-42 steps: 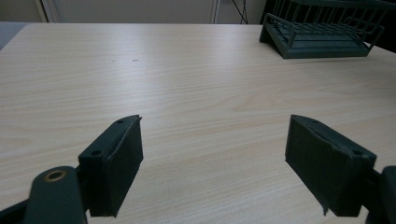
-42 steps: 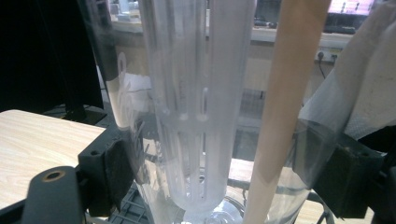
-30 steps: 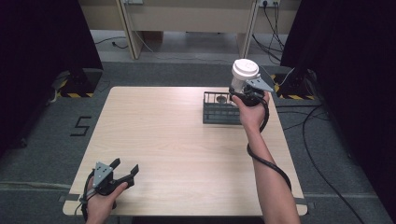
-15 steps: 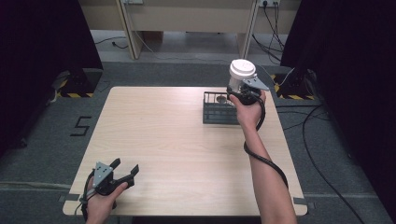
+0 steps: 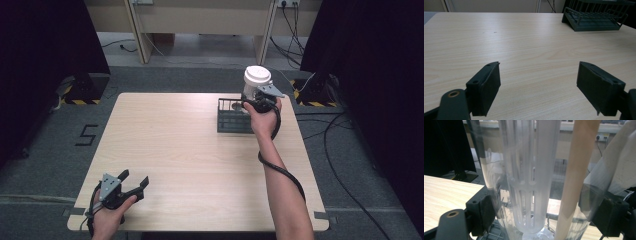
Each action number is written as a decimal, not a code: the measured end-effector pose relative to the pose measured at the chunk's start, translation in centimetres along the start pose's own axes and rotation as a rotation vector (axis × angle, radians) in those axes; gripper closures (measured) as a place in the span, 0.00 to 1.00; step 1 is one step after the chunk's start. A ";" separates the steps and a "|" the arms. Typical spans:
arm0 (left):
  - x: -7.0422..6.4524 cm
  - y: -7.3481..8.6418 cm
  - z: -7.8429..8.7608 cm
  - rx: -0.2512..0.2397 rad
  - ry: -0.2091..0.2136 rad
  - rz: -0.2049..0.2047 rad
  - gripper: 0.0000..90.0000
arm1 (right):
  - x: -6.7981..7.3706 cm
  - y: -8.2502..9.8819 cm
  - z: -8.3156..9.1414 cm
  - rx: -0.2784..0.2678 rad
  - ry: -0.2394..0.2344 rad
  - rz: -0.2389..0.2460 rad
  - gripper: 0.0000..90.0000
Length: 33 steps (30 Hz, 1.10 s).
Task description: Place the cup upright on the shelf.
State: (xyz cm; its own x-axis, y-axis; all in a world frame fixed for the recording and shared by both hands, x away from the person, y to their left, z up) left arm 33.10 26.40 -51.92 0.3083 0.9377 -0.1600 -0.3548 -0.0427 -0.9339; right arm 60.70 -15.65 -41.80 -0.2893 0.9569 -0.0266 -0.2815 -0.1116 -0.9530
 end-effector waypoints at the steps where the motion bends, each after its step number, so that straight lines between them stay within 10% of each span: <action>1: 0.0 0.0 0.0 0.000 0.000 0.000 0.21 | 0.0 0.1 -0.1 0.003 0.001 -0.003 0.21; 33: 0.0 0.0 0.0 -0.002 0.002 0.001 0.21 | -0.1 3.3 -1.8 0.075 0.025 -0.009 0.20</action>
State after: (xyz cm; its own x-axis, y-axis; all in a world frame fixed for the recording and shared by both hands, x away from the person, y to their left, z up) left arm 33.11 26.38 -51.89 0.3100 0.9369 -0.1615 -0.3535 -0.0441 -0.9344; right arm 61.44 -15.59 -45.45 -0.2635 0.9643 -0.0265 -0.3518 -0.1217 -0.9281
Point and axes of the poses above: each handheld gripper's, and its own axes: z roughly backward along the jaws, y roughly out of its underside, x roughly to its left, the point moved 4 cm from there along -z, roughly forward along the jaws, and after that the axes turned 2 degrees about z, right-handed, at the moved point
